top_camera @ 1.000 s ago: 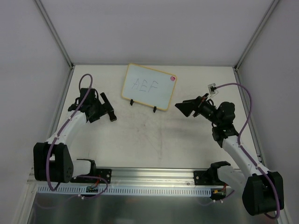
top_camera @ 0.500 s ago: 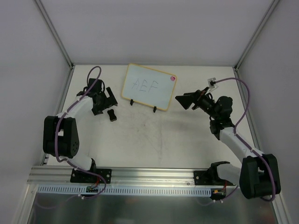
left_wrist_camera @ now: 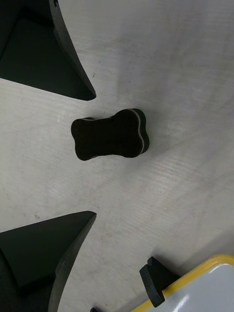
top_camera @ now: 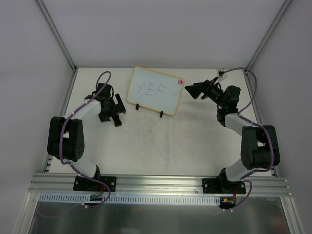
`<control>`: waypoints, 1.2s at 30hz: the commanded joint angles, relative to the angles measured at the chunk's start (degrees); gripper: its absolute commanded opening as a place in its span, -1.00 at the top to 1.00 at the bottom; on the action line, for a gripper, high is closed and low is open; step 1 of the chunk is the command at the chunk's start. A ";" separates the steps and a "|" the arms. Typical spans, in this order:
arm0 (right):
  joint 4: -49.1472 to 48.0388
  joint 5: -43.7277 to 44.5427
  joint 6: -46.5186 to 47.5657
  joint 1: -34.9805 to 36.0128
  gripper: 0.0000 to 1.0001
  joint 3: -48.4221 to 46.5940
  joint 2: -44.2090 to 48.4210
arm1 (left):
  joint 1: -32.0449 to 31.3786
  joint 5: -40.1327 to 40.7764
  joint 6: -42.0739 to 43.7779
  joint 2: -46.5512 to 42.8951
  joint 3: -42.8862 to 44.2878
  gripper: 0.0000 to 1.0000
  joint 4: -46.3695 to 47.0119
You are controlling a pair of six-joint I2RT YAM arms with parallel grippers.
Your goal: Erase the whiteboard
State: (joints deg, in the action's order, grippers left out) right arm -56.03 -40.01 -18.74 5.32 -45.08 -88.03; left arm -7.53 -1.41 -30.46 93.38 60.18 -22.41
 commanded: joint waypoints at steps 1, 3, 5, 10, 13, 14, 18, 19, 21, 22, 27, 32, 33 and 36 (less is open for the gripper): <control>-8.46 -2.89 1.96 -0.84 -0.96 -0.54 -4.15 | -0.56 0.18 1.36 0.92 1.52 -0.98 -0.79; -15.23 -3.06 0.30 -1.45 -0.96 0.52 -6.27 | -0.56 0.70 1.37 1.45 1.69 -0.97 -0.79; -21.53 -3.93 -4.70 -2.77 -0.97 0.26 -10.03 | -0.56 0.79 1.28 2.15 1.69 -0.97 -0.88; -25.00 -3.50 -11.93 -4.27 -0.90 -2.91 -15.06 | -0.56 1.84 0.57 3.82 1.52 -0.98 -0.96; -25.44 -0.86 -10.35 -4.09 -0.81 -2.47 -16.21 | -0.56 2.73 0.66 4.44 1.87 -0.98 -0.96; -25.71 -1.21 -10.00 -4.18 -0.81 -2.90 -16.64 | -0.56 2.82 0.66 4.96 2.13 -0.98 -0.96; -26.06 -6.47 -12.98 -4.18 -0.78 -7.28 -20.42 | -0.56 3.25 0.66 6.02 2.75 -0.89 -1.05; -27.02 -7.01 -14.64 -4.18 -0.75 -8.09 -22.17 | -0.56 3.43 0.66 6.19 2.75 -0.84 -1.05; -30.17 -7.28 -15.44 -4.18 -0.75 -8.71 -23.67 | -0.56 3.78 0.66 6.28 2.83 -0.81 -1.14; -30.63 -7.28 -15.62 -4.09 -0.75 -9.32 -24.12 | -0.56 3.78 0.75 6.37 2.92 -0.79 -1.14; -30.89 -7.45 -15.10 -4.00 -0.68 -11.26 -26.67 | -0.56 3.08 1.01 7.25 3.45 -0.61 -1.23; -31.68 -8.50 -14.57 -3.39 -0.68 -13.01 -28.51 | -0.73 3.17 1.36 8.30 3.71 -0.57 -1.40; -31.77 -8.85 -14.66 -3.30 -0.68 -13.36 -29.21 | -0.73 3.08 1.54 8.39 3.80 -0.54 -1.67; -31.68 -9.91 -15.44 -2.95 -0.68 -15.29 -30.44 | -0.82 2.64 1.63 9.01 4.06 -0.51 -2.11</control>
State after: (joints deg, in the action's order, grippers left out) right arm -73.41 -47.72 -33.89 1.72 -57.04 -117.69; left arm -7.57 0.71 -30.11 101.23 62.83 -23.24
